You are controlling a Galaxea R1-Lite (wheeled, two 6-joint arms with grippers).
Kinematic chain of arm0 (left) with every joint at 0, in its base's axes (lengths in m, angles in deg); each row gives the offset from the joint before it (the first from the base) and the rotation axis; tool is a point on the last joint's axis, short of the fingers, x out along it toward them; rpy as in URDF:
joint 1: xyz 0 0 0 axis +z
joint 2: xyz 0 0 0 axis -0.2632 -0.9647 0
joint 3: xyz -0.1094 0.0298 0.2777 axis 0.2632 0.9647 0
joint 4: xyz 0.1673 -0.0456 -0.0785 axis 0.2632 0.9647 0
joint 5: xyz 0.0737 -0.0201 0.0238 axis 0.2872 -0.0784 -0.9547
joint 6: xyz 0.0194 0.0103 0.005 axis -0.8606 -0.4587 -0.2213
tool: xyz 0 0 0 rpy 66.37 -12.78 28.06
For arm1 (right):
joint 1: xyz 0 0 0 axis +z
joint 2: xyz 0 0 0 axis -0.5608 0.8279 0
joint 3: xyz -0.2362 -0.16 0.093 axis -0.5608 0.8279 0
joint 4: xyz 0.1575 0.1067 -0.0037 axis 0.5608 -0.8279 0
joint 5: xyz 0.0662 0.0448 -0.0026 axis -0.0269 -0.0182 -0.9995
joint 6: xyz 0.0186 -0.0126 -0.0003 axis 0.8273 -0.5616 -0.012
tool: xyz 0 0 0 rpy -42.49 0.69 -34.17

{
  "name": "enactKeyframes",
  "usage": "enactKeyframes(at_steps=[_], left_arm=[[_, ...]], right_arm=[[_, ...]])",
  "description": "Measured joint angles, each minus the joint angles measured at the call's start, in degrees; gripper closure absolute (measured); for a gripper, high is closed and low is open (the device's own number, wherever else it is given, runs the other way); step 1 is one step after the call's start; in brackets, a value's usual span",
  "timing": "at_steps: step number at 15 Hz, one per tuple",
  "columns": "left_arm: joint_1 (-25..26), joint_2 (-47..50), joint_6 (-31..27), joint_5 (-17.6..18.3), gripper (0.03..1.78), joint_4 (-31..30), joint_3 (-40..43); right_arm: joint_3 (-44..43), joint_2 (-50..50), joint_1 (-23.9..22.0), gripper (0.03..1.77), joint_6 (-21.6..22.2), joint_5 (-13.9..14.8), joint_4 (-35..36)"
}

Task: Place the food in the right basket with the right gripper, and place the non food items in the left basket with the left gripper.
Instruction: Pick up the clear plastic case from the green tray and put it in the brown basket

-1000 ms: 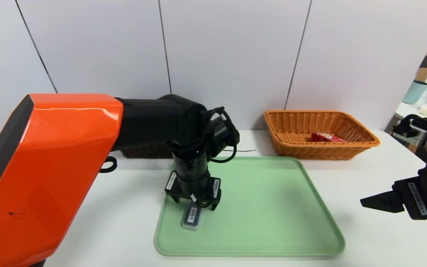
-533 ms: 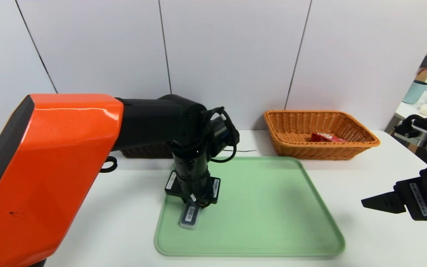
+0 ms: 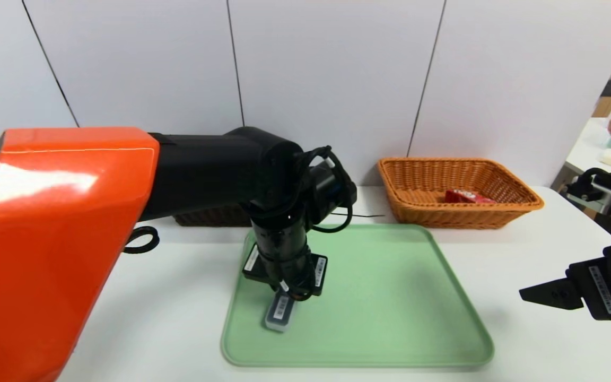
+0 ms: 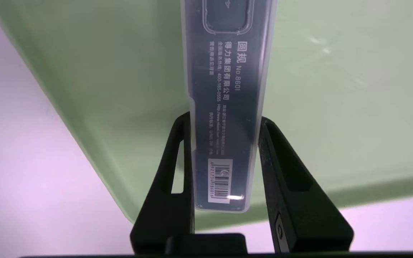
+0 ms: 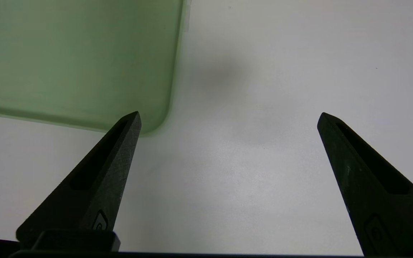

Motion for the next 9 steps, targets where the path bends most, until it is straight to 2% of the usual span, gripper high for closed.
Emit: enactKeyframes(at_steps=[6, 9], left_arm=[[-6.51, 8.06, -1.35, 0.11, 1.26, -4.74, -0.67], [-6.07, 12.58, -2.84, -2.23, 1.26, -12.48, -0.69]], right_arm=[[1.29, -0.55, -0.09, 0.10, 0.24, 0.00, -0.05], [2.08, -0.83, -0.09, 0.10, 0.37, 0.00, 0.06]])
